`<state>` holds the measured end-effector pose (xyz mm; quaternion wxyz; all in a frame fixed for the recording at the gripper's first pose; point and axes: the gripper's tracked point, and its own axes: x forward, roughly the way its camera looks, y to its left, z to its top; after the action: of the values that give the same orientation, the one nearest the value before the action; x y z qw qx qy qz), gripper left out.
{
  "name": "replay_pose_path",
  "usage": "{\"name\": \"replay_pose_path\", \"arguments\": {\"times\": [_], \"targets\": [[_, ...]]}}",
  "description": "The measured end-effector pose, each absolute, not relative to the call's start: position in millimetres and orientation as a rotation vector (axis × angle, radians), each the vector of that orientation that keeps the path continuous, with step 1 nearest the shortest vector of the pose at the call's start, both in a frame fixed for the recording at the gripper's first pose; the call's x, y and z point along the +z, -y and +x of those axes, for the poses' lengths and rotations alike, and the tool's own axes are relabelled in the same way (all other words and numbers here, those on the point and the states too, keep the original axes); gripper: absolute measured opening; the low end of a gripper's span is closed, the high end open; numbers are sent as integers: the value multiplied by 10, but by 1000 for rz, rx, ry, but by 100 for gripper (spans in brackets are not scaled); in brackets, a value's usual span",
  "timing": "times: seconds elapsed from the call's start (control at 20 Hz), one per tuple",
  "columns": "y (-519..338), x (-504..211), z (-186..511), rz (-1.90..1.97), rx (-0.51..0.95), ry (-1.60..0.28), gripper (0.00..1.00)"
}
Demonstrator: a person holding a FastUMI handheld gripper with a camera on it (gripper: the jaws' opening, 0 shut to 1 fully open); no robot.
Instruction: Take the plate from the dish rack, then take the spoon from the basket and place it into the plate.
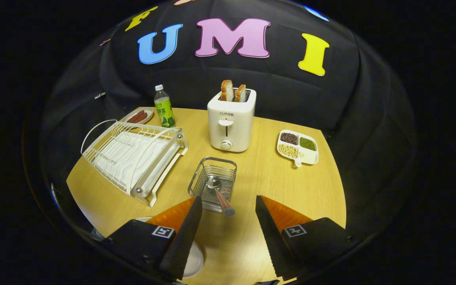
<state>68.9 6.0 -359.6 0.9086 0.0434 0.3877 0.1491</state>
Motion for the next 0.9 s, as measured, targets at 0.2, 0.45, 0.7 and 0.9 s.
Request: {"name": "replay_pose_path", "arguments": {"times": [0.2,0.45,0.7,0.9], "targets": [[-185,-3805,692,105,338,-867,42],[-307,-3723,658,173,364,-882,15],[-158,-3356,617,213,308,-818,13],[-31,-2796,349,238,300,-738,13]]}}
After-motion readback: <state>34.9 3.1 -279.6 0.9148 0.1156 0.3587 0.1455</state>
